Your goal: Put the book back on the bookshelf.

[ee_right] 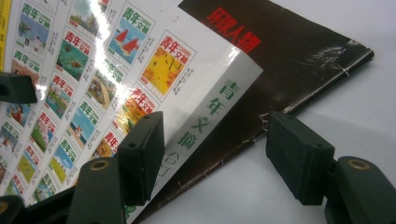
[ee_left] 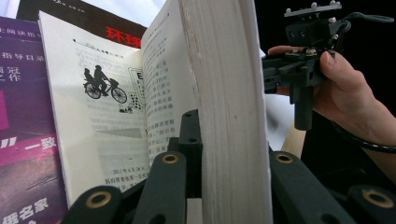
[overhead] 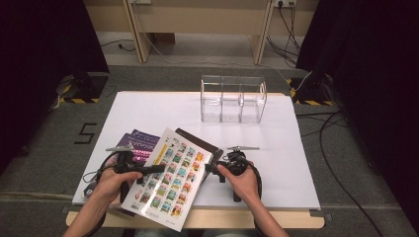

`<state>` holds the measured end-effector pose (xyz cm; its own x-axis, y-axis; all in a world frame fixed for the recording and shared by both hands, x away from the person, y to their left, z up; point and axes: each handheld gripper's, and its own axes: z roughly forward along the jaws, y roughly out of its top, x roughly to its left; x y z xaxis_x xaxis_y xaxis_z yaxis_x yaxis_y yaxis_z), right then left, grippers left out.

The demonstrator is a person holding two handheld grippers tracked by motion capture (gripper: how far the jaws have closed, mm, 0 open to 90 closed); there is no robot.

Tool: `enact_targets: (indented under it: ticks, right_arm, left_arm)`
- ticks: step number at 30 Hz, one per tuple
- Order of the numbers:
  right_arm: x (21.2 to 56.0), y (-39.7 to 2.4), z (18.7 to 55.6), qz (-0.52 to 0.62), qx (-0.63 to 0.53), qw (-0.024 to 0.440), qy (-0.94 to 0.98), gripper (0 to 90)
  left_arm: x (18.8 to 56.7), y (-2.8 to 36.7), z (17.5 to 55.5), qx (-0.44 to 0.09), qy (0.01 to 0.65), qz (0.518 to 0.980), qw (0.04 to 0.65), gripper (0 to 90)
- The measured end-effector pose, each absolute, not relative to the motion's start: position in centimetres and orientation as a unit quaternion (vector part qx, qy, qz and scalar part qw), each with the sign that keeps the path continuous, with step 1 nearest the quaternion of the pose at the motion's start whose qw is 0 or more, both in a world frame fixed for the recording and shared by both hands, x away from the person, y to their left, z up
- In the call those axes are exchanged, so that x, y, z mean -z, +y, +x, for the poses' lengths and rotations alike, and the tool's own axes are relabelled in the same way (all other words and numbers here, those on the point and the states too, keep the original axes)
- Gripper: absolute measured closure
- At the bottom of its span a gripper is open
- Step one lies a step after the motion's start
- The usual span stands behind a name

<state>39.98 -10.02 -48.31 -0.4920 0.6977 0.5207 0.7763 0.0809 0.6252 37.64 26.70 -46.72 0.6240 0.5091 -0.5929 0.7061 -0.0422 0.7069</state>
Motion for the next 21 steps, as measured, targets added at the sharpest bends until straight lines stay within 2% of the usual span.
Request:
enact_targets:
  ticks: [9, 21]
  right_arm:
    - [48.2, -9.4, 41.0, -0.506, 0.456, 0.053, -0.73, 36.5]
    - [49.2, -8.7, 42.6, -0.522, 0.476, 0.113, -0.699, 32.5]
  left_arm:
    - [46.6, 26.5, 37.6, 0.091, 0.42, 0.719, 0.546, 75.6]
    - [46.6, 26.6, 37.6, 0.095, 0.42, 0.715, 0.551, 75.6]
